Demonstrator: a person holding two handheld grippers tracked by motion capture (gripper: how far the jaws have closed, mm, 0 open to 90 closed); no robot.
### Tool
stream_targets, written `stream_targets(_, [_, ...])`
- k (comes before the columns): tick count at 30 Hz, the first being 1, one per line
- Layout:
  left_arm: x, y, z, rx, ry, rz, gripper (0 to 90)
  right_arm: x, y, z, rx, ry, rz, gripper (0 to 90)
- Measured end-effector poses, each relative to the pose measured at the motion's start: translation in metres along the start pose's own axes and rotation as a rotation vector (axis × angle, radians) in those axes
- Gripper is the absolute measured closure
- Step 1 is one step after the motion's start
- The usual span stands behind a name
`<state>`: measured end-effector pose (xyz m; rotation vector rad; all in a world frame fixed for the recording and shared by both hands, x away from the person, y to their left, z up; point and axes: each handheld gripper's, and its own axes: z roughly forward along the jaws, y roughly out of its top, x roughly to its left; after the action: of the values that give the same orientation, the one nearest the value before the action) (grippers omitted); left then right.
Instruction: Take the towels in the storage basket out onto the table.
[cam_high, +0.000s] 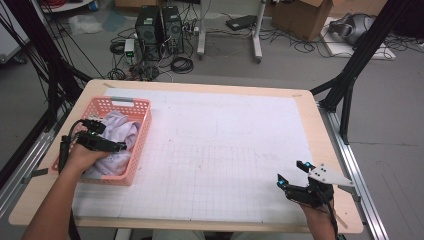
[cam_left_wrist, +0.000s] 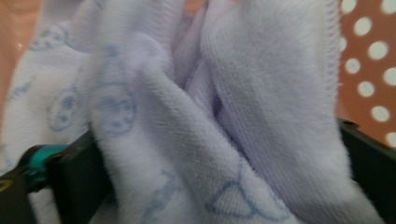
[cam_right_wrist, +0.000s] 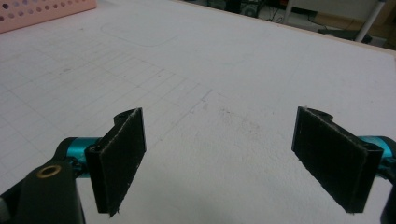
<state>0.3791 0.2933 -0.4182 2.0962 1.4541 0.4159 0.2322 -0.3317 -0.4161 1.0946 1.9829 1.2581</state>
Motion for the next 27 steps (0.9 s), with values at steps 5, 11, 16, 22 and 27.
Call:
stream_targets(5, [0.0017, -0.0006, 0.0003, 0.002, -0.021, -0.012, 1.7, -0.0006, 0.0004, -0.0001, -0.002, -0.003, -0.002, 16.3])
stream_targets(11, [-0.0005, -0.0005, 0.0046, 0.033, 0.067, 0.054, 8.9, -0.0002, 0.0003, -0.0007, 0.002, -0.005, -0.007, 16.6])
stream_targets(16, [-0.0014, 0.0003, 0.005, 0.034, 0.11, 0.069, 20.1, 0.0001, 0.0002, -0.0003, 0.004, -0.004, -0.009, 16.9])
stream_targets(22, [-0.0003, 0.0018, 0.0006, 0.024, 0.147, 0.039, 42.6, -0.0031, 0.0, -0.0021, 0.002, -0.015, 0.002, 17.2])
stream_targets(27, [0.0048, -0.0009, -0.0043, -0.023, 0.124, -0.021, 50.8, -0.0063, -0.0002, -0.0068, -0.01, -0.033, 0.024, 17.3])
